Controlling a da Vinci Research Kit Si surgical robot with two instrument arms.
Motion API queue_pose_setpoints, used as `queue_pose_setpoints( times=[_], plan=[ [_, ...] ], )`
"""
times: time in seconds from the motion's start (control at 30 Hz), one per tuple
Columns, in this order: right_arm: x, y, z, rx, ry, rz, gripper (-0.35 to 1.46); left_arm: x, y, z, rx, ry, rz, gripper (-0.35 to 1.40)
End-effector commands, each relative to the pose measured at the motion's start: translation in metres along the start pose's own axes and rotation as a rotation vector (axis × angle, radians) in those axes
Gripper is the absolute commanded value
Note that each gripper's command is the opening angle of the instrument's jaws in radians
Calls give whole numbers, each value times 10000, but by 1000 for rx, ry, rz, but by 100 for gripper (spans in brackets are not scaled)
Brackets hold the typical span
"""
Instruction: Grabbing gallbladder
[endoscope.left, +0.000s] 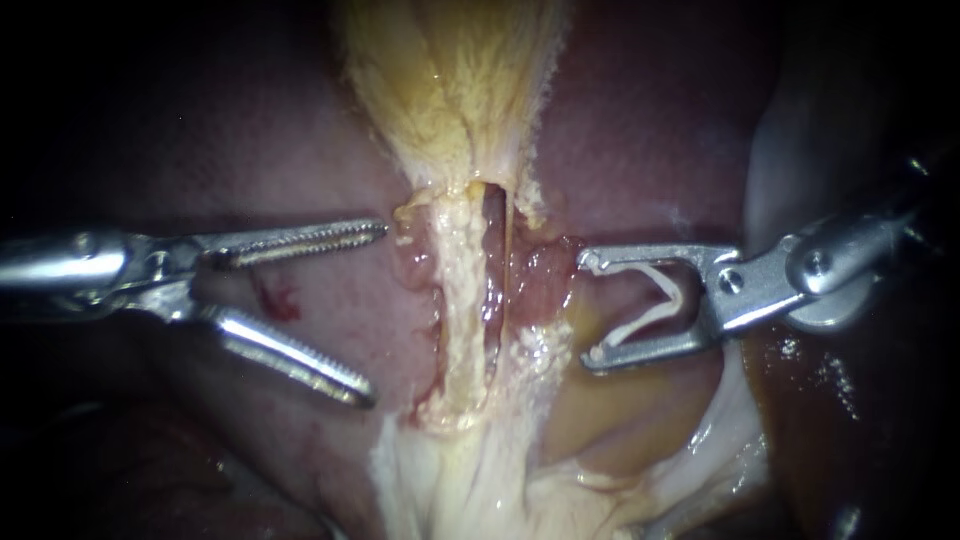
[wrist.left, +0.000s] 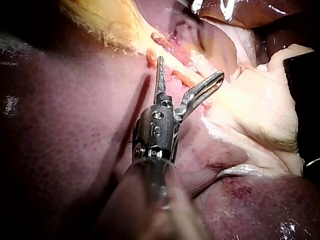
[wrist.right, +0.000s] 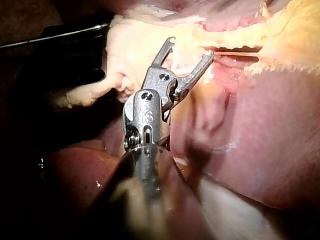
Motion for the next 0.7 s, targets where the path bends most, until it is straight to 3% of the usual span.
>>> queue_pose_setpoints(
  times=[0.03, 0.23, 0.7],
  plan=[
    [0, 0, 0, 0, 0, 0, 50, 0, 0, 0, 0, 0, 0, 98],
    [0, 0, 0, 0, 0, 0, 50, 2, 7, 1, -21, 1, -5, 98],
    [0, 0, 0, 0, 0, 0, 50, 4, 58, 27, -105, 2, -86, 91]
  ],
)
